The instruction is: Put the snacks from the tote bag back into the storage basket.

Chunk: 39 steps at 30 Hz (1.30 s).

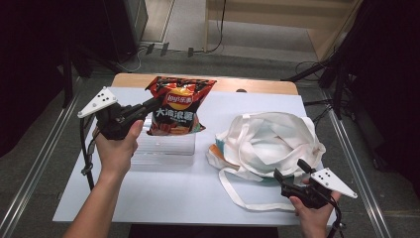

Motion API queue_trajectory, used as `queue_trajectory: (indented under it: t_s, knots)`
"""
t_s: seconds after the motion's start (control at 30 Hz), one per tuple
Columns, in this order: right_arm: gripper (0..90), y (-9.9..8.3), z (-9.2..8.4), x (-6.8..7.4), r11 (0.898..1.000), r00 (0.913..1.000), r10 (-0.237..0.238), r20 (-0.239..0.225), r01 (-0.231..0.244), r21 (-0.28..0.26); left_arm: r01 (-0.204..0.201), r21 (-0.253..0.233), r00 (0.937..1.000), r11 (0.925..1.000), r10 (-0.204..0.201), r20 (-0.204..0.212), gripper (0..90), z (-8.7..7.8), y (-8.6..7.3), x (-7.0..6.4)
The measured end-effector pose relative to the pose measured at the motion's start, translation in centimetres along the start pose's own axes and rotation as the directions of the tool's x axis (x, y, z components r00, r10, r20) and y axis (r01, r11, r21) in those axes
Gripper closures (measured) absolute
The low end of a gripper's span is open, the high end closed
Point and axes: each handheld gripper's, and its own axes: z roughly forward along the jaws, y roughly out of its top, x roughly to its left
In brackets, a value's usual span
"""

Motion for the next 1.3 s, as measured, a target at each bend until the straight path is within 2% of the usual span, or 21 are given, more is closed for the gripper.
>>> queue_trajectory:
  t_s: [0.1, 0.33, 0.5, 0.6, 0.63, 0.7, 0.73, 0.8, 0.83, 0.9, 0.97, 1.0, 1.03, 1.07, 1.17, 1.27, 1.3]
  knots:
    - [9.9, 0.0, 0.0, 0.0, 1.000, 1.0000, -0.003, 0.004, 0.003, 0.006, -0.006, 0.003, 0.9999, 1.0000, 0.006, -0.014, 90.0, -0.3, -0.1, 0.4]
    - [10.0, -0.1, 0.1, 0.0, 1.000, 1.0000, -0.003, 0.007, 0.003, 0.010, 0.014, 0.016, 0.9994, 0.9998, -0.013, -0.033, 90.0, -1.1, -0.8, 1.8]
    - [10.2, -0.1, 0.1, -0.1, 1.000, 1.0000, -0.003, 0.007, 0.003, 0.010, 0.013, 0.029, 0.9985, 0.9995, -0.012, -0.053, 90.0, -1.3, -1.3, 2.5]
    - [10.3, -0.1, 0.1, -0.1, 1.000, 0.9999, 0.000, 0.011, 0.000, 0.014, 0.038, 0.048, 0.9974, 0.9981, -0.035, -0.063, 90.0, -1.4, -2.4, 4.0]
    - [10.3, -0.1, 0.1, -0.1, 1.000, 0.9999, 0.000, 0.011, 0.000, 0.014, 0.038, 0.048, 0.9974, 0.9981, -0.035, -0.063, 90.0, -1.4, -2.4, 4.0]
    - [10.6, -0.2, 0.2, -0.1, 1.000, 0.9999, -0.005, 0.012, 0.005, 0.015, 0.074, 0.053, 0.9956, 0.9959, -0.070, -0.062, 90.0, -1.3, -3.1, 5.1]
    - [10.7, -0.2, 0.2, -0.1, 1.000, 0.9999, -0.004, 0.014, 0.004, 0.015, 0.096, 0.062, 0.9935, 0.9934, -0.092, -0.066, 90.0, -1.2, -4.0, 6.1]
    - [10.7, -0.2, 0.1, -0.1, 1.000, 0.9999, 0.003, 0.015, -0.003, 0.016, 0.112, 0.066, 0.9914, 0.9915, -0.107, -0.075, 90.0, -1.0, -4.9, 6.9]
    - [10.7, -0.2, 0.1, -0.1, 1.000, 0.9999, 0.003, 0.015, -0.003, 0.016, 0.112, 0.066, 0.9914, 0.9915, -0.107, -0.075, 90.0, -1.0, -4.9, 6.9]
    - [10.9, -0.2, 0.2, -0.2, 1.000, 0.9998, 0.004, 0.020, -0.004, 0.018, 0.125, 0.087, 0.9899, 0.9884, -0.118, -0.079, 90.0, -0.6, -6.1, 8.0]
    - [10.9, -0.2, 0.2, -0.2, 1.000, 0.9998, 0.006, 0.019, -0.006, 0.020, 0.132, 0.083, 0.9893, 0.9878, -0.126, -0.074, 90.0, -0.6, -6.5, 8.2]
    - [11.0, -0.3, 0.3, -0.1, 1.000, 0.9998, 0.004, 0.020, -0.005, 0.022, 0.158, 0.084, 0.9866, 0.9840, -0.153, -0.055, 90.0, -0.5, -6.9, 8.7]
    - [11.1, -0.3, 0.3, -0.1, 1.000, 0.9998, 0.003, 0.019, -0.003, 0.021, 0.158, 0.084, 0.9866, 0.9840, -0.153, -0.055, 90.0, -0.5, -6.9, 8.7]
    - [11.1, -0.3, 0.3, -0.1, 1.000, 0.9998, 0.002, 0.020, -0.003, 0.023, 0.188, 0.090, 0.9820, 0.9780, -0.185, -0.040, 86.9, -0.4, -7.2, 9.1]
    - [11.3, -0.3, 0.4, -0.1, 1.000, 0.9998, 0.000, 0.022, -0.001, 0.024, 0.193, 0.101, 0.9807, 0.9760, -0.188, -0.052, 66.9, -0.2, -7.3, 9.0]
    - [11.3, -0.3, 0.3, -0.1, 1.000, 0.9997, 0.002, 0.023, -0.003, 0.025, 0.189, 0.109, 0.9791, 0.9760, -0.179, -0.097, 54.3, -0.2, -7.7, 8.6]
    - [11.3, -0.3, 0.3, -0.2, 1.000, 0.9997, 0.004, 0.024, -0.005, 0.024, 0.185, 0.112, 0.9787, 0.9763, -0.173, -0.110, 53.3, -0.2, -7.8, 8.5]
